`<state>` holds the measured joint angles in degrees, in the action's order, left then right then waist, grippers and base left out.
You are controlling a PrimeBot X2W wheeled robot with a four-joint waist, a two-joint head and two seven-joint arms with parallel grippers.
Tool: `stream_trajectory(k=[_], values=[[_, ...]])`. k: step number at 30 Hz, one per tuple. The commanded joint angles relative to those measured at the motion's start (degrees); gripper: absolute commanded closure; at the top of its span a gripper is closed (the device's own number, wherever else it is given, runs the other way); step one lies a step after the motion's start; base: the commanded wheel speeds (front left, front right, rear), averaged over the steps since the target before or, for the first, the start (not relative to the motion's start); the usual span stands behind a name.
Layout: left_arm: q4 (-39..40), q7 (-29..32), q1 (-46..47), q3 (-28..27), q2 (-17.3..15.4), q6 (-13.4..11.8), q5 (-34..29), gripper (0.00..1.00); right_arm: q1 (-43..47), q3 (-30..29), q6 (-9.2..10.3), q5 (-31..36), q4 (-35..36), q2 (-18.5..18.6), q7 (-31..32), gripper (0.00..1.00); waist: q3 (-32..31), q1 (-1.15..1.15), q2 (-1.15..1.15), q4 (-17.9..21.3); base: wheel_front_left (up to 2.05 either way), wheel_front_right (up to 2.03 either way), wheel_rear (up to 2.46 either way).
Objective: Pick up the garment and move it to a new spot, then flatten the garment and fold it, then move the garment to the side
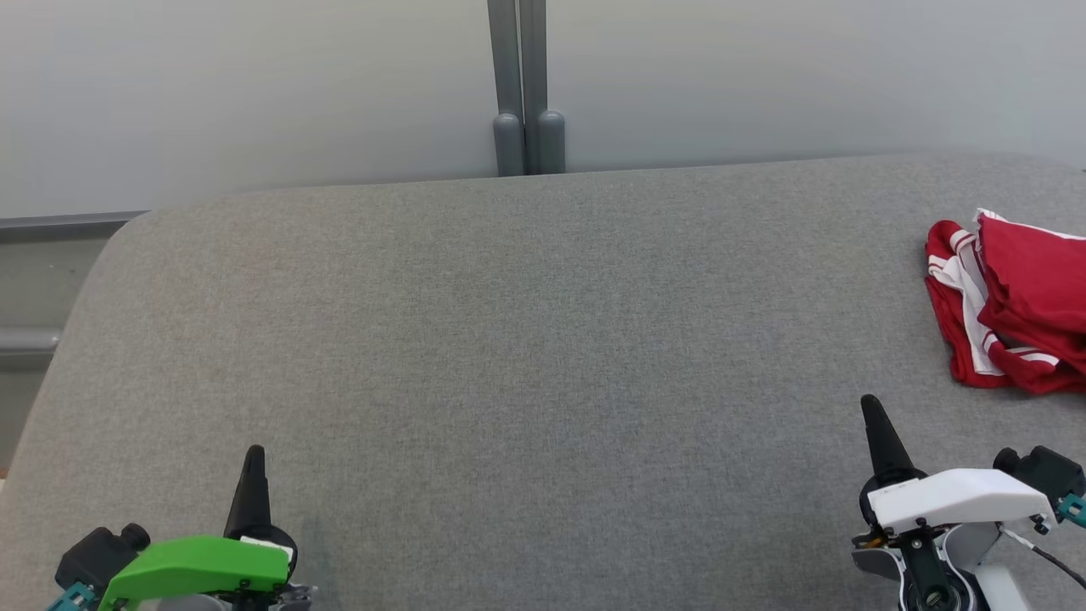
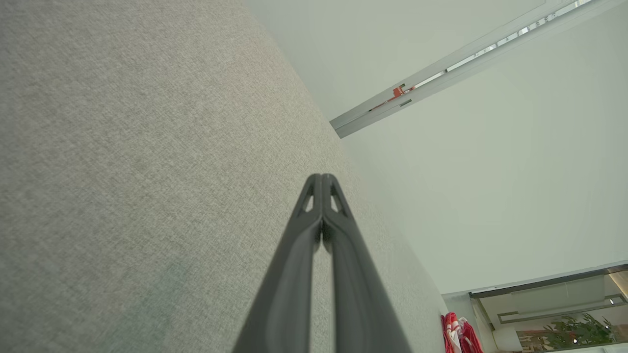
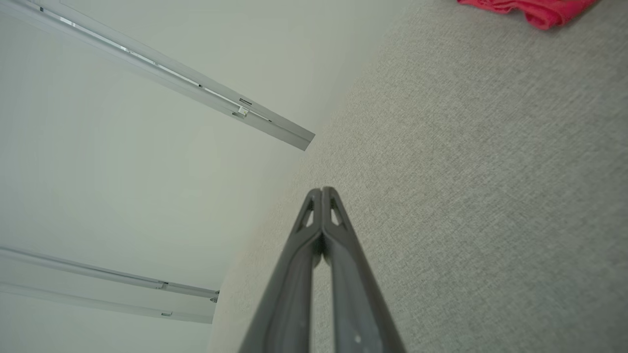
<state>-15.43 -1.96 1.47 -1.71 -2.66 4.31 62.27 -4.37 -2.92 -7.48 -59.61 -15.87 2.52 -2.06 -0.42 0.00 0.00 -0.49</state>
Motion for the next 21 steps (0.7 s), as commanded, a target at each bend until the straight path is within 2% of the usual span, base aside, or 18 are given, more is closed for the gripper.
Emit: stream_trajectory(k=[1, 21], values=[[0.7, 0.4, 1.7, -0.4, -0.2, 0.4, 1.8, 1.0, -1.3, -0.3, -0.03, -1.7, 0.8, 0.3, 0.4, 1.0, 0.0, 0.0, 0.0, 0.0, 0.0, 0.0, 0.0], [1.0, 3.3, 3.0, -2.1, -0.3, 1.4, 12.0, 1.0, -1.6, -1.5, -0.03, -12.9, 1.3, 0.4, 3.4, 1.0, 0.2, 0.0, 0.0, 0.2, 0.0, 0.0, 0.0]])
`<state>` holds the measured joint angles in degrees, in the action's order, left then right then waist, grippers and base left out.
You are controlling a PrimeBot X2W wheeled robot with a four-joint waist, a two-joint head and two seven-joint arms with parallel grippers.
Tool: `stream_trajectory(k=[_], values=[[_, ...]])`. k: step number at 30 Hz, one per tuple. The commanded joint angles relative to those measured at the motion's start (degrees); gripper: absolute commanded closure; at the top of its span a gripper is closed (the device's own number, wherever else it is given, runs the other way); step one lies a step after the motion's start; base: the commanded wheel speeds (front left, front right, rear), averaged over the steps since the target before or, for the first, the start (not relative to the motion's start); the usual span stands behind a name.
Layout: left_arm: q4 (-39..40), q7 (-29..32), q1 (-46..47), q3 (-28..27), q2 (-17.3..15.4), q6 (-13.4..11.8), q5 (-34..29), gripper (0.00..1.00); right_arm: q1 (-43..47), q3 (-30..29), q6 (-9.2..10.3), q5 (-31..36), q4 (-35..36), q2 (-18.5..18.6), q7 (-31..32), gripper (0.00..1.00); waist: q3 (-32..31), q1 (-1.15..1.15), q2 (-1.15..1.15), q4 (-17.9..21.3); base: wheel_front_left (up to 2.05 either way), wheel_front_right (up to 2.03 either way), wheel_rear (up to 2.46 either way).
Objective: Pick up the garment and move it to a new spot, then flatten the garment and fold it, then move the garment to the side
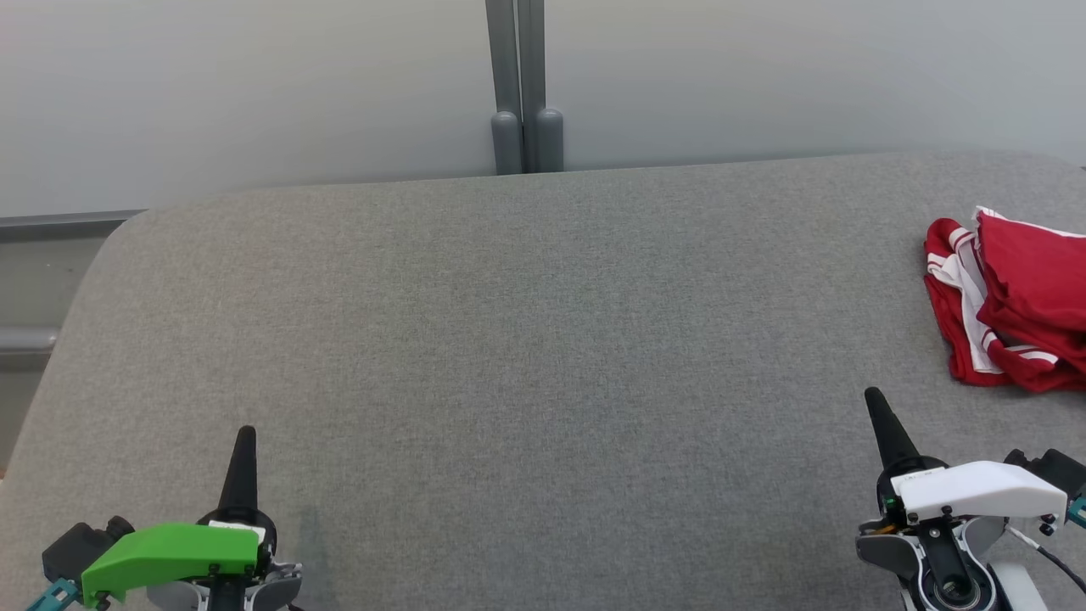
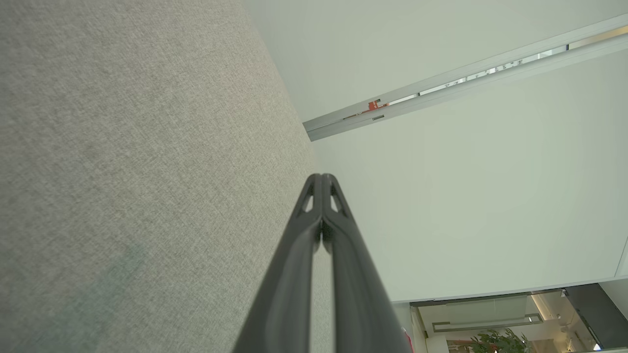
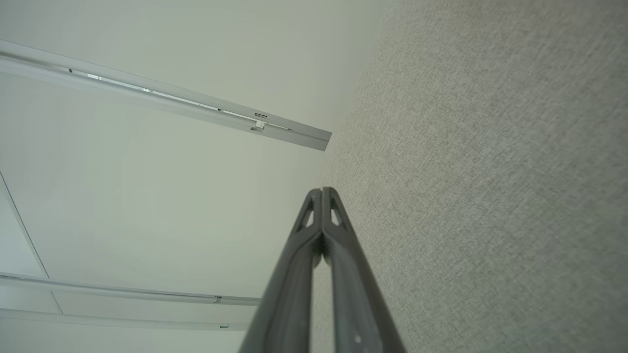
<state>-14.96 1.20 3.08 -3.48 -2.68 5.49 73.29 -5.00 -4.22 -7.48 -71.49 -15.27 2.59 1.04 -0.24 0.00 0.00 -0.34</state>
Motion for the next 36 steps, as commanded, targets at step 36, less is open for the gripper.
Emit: stream_trajectory(k=[36], values=[[0.9, 4.4, 3.1, -2.7, -0.3, 1.8, 15.6, 1.0, -1.4, -2.0, -0.03, -17.0, 1.3, 0.4, 4.6, 1.0, 0.3, 0.0, 0.0, 0.3, 0.0, 0.0, 0.0]])
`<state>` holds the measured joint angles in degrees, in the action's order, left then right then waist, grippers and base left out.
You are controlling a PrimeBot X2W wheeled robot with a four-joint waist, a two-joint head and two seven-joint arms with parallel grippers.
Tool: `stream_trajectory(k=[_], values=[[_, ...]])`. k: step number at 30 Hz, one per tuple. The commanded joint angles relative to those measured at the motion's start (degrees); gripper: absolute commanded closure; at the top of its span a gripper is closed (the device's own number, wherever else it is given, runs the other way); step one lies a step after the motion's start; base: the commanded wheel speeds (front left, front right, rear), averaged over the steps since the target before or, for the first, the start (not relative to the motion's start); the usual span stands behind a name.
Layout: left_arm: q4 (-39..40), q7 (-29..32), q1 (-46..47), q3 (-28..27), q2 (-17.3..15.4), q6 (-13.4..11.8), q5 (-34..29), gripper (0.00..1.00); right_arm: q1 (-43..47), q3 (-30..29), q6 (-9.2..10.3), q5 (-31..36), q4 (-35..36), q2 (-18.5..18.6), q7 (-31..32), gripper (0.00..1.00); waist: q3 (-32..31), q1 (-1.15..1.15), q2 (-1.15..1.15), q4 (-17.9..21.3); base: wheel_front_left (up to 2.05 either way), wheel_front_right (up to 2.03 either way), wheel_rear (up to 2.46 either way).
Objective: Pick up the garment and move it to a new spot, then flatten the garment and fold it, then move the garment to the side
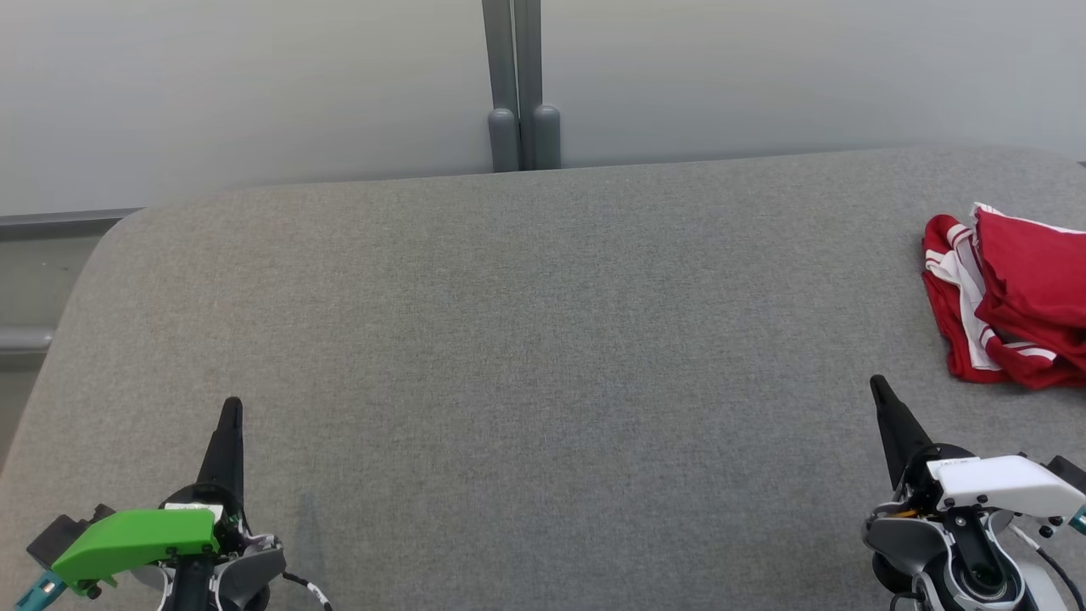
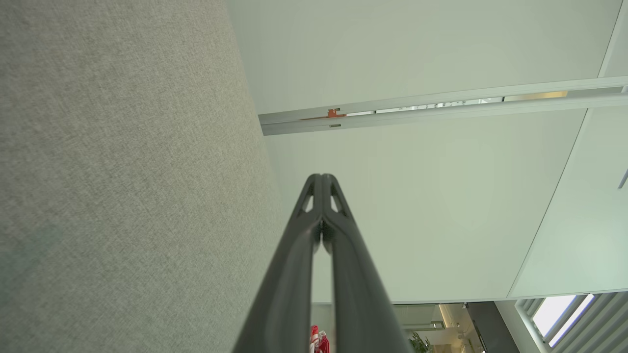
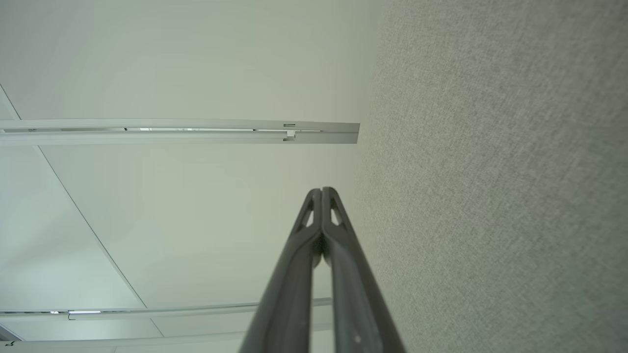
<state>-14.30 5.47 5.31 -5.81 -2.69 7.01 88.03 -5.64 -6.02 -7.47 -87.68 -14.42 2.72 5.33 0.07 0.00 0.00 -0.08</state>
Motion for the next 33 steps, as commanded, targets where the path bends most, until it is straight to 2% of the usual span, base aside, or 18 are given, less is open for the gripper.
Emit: stream_trajectory(k=[1, 11, 33], values=[[0.2, 0.3, 0.9, -0.4, -0.3, 0.3, 1.1, 1.0, -0.8, -0.2, -0.04, -1.2, 0.5, 0.3, 0.4, 1.0, 0.0, 0.0, 0.0, 0.0, 0.0, 0.0, 0.0], [0.3, 1.2, 1.4, -0.9, -0.3, 0.7, 4.6, 1.0, -0.8, -0.6, -0.04, -4.9, 0.6, 0.3, 1.4, 1.0, 0.1, 0.0, 0.0, 0.1, 0.0, 0.0, 0.0], [0.3, 1.3, 1.3, -0.9, -0.3, 0.7, 4.4, 1.0, -0.8, -0.6, -0.04, -4.9, 0.6, 0.3, 1.4, 1.0, 0.1, 0.0, 0.0, 0.1, 0.0, 0.0, 0.0]])
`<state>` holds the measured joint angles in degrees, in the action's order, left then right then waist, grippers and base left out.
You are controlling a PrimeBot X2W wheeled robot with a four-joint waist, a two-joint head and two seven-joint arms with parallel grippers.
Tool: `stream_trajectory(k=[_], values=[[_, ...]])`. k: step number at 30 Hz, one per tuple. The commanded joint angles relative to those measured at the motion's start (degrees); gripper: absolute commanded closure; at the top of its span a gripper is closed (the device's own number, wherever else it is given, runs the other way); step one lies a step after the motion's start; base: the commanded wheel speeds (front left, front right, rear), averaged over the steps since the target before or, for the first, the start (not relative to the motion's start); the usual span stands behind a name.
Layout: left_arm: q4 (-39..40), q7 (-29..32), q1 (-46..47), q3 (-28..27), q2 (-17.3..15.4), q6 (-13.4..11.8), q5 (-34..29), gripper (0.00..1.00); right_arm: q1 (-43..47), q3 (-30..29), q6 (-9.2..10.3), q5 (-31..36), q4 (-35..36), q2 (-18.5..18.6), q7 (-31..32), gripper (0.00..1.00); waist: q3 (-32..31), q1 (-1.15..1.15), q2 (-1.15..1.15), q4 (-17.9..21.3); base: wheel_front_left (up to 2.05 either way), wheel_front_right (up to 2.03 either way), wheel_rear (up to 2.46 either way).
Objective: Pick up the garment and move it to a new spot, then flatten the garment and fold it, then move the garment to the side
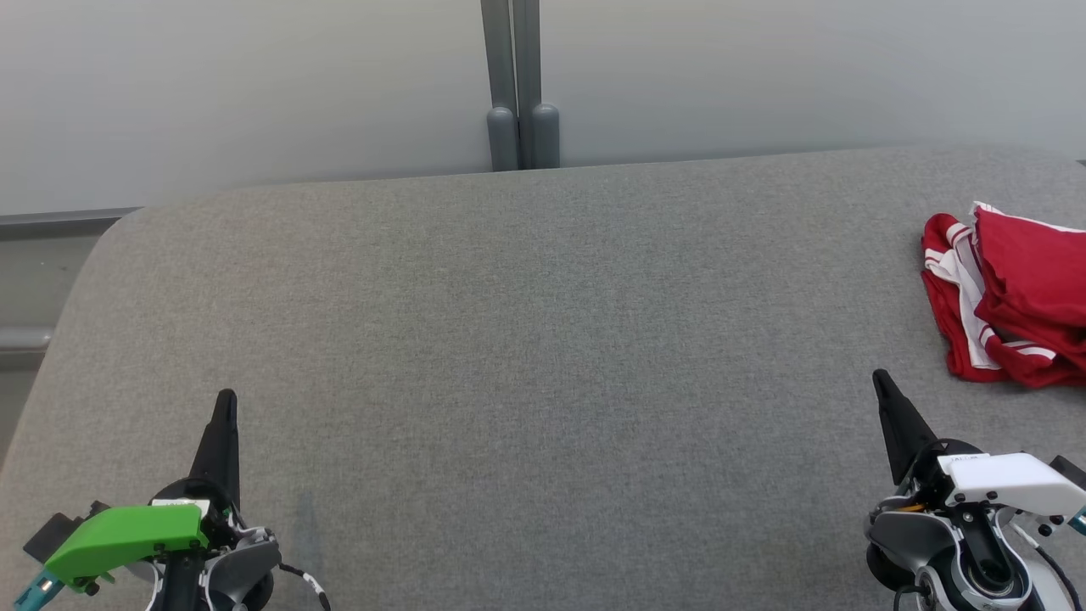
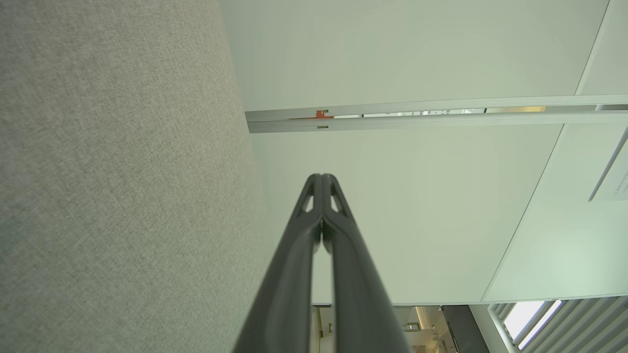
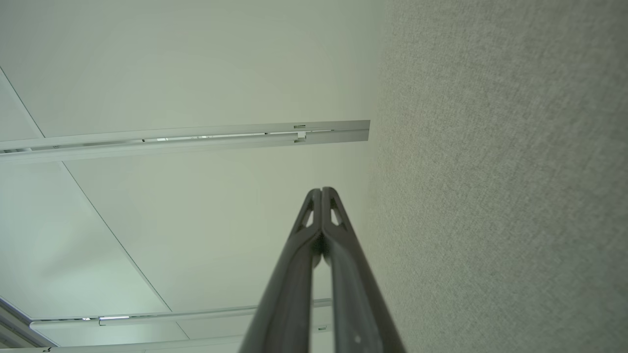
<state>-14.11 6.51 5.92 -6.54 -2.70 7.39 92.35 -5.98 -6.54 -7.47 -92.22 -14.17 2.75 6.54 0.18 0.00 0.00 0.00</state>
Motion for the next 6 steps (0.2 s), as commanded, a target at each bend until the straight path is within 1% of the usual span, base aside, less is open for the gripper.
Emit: stream_trajectory(k=[1, 6], values=[[0.1, 0.3, 0.6, -0.1, -0.3, 0.3, 0.1, 1.0, -0.4, -0.1, -0.04, -0.4, 0.3, 0.2, 0.2, 1.0, 0.0, 0.0, 0.0, 0.0, 0.0, 0.0, 0.0], [0.1, 0.3, 0.6, -0.1, -0.3, 0.3, 0.1, 1.0, -0.4, -0.1, -0.04, -0.4, 0.3, 0.2, 0.2, 1.0, 0.0, 0.0, 0.0, 0.0, 0.0, 0.0, 0.0]])
